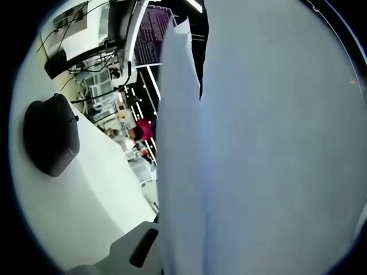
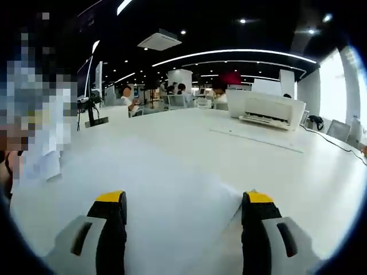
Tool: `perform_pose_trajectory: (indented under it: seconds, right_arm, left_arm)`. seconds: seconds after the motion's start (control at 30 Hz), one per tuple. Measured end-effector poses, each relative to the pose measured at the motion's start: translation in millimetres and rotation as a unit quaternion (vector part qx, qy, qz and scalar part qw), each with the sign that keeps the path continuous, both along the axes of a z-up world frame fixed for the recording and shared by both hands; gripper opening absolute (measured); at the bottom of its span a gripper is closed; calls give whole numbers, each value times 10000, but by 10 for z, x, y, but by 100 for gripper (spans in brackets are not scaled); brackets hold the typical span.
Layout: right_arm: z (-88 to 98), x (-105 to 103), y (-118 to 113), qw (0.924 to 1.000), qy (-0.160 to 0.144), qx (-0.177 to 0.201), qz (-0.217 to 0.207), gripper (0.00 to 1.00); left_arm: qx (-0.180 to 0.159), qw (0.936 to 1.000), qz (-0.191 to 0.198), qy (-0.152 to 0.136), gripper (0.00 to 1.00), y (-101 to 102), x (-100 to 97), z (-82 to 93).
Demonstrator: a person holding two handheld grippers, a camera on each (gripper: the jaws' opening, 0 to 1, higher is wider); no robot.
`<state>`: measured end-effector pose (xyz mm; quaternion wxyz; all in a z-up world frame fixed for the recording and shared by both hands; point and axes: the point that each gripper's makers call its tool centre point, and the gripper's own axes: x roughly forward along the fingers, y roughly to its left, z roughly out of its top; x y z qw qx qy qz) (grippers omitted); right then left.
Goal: Organize the stack of printing papers by aligning and flattening the scattered papers on the table
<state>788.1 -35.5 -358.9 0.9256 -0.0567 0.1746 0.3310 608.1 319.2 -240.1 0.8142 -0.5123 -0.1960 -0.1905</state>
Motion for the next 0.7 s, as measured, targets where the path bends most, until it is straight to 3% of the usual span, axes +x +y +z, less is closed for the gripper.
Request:
perform_pose_trajectory:
  seconds: [0.37, 0.53, 0.7]
  right_arm:
    - [-6, -159, 185, 9989, 14, 65, 465, 41]
    - [60, -272, 347, 9932, -574, -342, 957, 20]
    - [82, -274, 364, 9924, -672, -415, 944, 15]
  left_arm:
    - [-16, 10000, -7, 2, 7, 7, -1, -3]
    - [-15, 10000, -17, 0, 7, 5, 1, -1]
    - [-7, 10000, -19, -26, 7, -4, -10, 9]
